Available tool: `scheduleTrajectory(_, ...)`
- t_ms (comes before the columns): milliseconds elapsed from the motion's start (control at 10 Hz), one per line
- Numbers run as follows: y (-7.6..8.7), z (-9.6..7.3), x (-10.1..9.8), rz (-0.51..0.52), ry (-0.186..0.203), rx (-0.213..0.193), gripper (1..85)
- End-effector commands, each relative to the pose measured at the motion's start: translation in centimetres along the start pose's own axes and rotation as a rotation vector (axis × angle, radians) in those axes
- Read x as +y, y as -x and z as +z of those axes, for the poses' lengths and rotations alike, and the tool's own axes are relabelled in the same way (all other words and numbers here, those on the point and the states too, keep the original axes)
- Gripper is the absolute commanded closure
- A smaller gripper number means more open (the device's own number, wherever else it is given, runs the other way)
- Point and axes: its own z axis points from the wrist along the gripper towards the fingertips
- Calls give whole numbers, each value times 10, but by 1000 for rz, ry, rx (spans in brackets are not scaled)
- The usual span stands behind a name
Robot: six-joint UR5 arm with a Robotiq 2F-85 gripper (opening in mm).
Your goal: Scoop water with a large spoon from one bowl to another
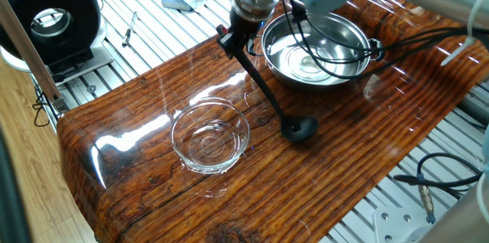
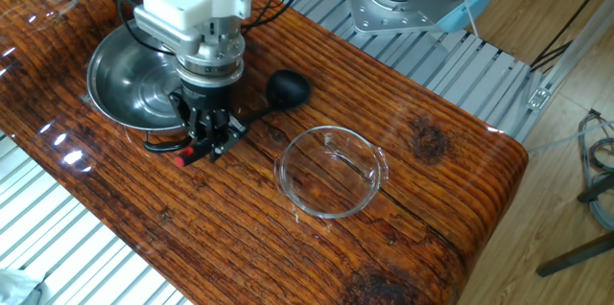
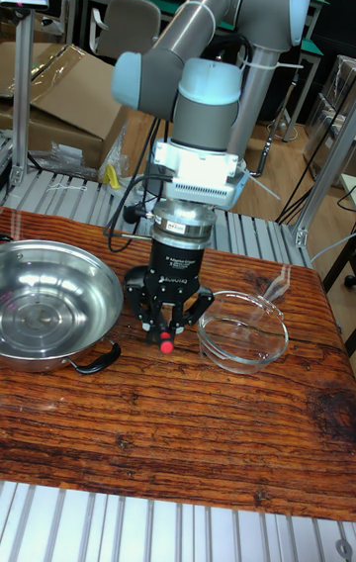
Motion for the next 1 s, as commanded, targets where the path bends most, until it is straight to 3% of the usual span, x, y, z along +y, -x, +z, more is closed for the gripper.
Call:
scheduleTrajectory(0, 1, 6, -1, -21, -10, -11, 847)
scheduleTrajectory(300, 7, 17, -1, -33, -14, -40, 847)
scheduleTrajectory(900, 11, 30, -2, -57, -19, -56, 847)
